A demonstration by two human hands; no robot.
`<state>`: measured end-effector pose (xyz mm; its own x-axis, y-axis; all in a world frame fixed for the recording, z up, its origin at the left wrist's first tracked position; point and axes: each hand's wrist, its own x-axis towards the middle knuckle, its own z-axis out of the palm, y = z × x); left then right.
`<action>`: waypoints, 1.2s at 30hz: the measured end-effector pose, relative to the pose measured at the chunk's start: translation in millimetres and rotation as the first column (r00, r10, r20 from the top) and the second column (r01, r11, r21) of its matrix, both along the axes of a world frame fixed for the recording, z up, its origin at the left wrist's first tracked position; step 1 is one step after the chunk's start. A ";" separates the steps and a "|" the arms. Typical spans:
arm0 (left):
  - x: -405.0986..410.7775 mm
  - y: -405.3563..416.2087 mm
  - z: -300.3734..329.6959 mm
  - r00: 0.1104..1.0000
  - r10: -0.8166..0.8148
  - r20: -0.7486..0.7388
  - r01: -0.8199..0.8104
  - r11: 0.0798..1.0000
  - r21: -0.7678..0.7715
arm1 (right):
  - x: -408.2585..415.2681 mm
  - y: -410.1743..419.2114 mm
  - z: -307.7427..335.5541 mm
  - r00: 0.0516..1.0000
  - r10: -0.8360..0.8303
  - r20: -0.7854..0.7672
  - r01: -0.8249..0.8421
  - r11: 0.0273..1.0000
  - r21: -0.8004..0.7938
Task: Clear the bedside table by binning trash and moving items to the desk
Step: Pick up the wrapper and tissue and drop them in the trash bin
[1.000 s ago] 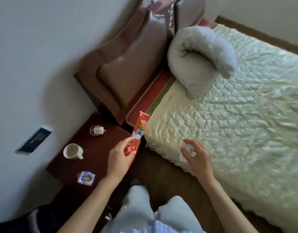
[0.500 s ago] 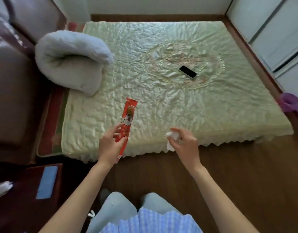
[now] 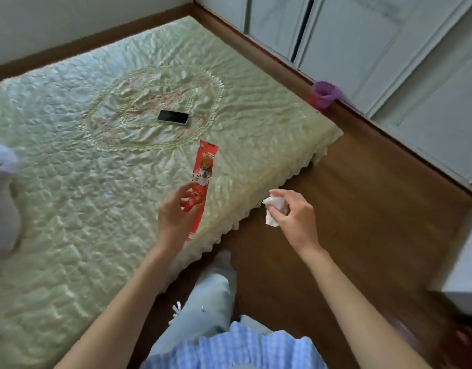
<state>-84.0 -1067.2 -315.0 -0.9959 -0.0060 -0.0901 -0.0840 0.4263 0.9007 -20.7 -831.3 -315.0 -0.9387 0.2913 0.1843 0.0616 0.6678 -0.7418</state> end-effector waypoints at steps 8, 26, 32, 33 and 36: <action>-114.9 95.2 7.5 0.963 -0.269 0.008 0.269 0.963 0.022 | -53.6 73.1 13.2 0.960 -0.272 -0.072 0.277 0.958 0.080; -238.0 363.4 13.1 0.760 -0.649 0.021 0.649 0.757 -0.075 | -93.8 294.7 2.3 0.727 -0.685 -0.054 0.687 0.723 0.077; -251.2 478.5 17.7 0.768 -0.640 0.022 0.639 0.764 -0.093 | -110.8 410.4 8.2 0.729 -0.683 -0.040 0.684 0.728 0.048; -252.8 495.6 20.1 0.772 -0.636 0.027 0.635 0.767 -0.090 | -114.2 429.1 10.0 0.739 -0.672 -0.042 0.673 0.737 0.055; -260.8 542.3 22.1 0.780 -0.626 0.019 0.624 0.774 -0.102 | -127.1 483.0 16.1 0.786 -0.615 -0.061 0.618 0.778 0.114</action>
